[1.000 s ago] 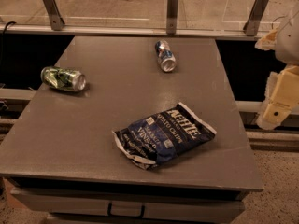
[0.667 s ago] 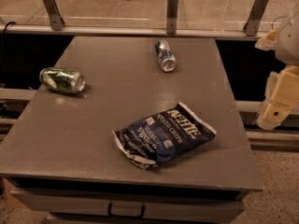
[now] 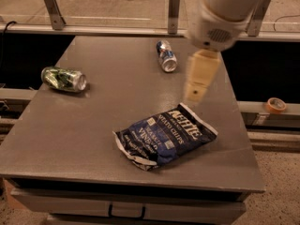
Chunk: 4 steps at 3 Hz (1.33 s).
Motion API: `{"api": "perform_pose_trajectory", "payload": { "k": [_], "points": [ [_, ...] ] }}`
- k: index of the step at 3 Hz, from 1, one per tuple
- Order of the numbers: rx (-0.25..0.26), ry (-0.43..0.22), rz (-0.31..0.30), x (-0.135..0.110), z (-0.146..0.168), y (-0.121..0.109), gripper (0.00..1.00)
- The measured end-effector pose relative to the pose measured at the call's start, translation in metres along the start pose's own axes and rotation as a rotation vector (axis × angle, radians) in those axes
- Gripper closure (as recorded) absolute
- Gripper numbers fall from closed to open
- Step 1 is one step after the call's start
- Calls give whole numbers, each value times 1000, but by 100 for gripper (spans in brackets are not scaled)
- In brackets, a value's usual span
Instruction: Place green can upright
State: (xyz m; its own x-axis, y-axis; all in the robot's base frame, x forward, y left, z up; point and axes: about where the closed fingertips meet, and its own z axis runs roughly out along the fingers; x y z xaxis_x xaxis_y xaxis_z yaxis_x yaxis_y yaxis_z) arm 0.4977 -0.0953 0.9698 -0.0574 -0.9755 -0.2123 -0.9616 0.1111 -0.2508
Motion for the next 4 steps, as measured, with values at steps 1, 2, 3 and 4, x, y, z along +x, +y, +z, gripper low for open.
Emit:
{"api": "perform_pose_trajectory", "payload": {
  "k": [1, 2, 3, 4],
  "points": [
    [-8, -39, -46, -83, 22, -21, 0],
    [-18, -116, -43, -166, 39, -36, 0],
    [-17, -117, -43, -166, 39, -36, 0],
    [-28, -141, -57, -191, 48, -40, 0]
  ]
}}
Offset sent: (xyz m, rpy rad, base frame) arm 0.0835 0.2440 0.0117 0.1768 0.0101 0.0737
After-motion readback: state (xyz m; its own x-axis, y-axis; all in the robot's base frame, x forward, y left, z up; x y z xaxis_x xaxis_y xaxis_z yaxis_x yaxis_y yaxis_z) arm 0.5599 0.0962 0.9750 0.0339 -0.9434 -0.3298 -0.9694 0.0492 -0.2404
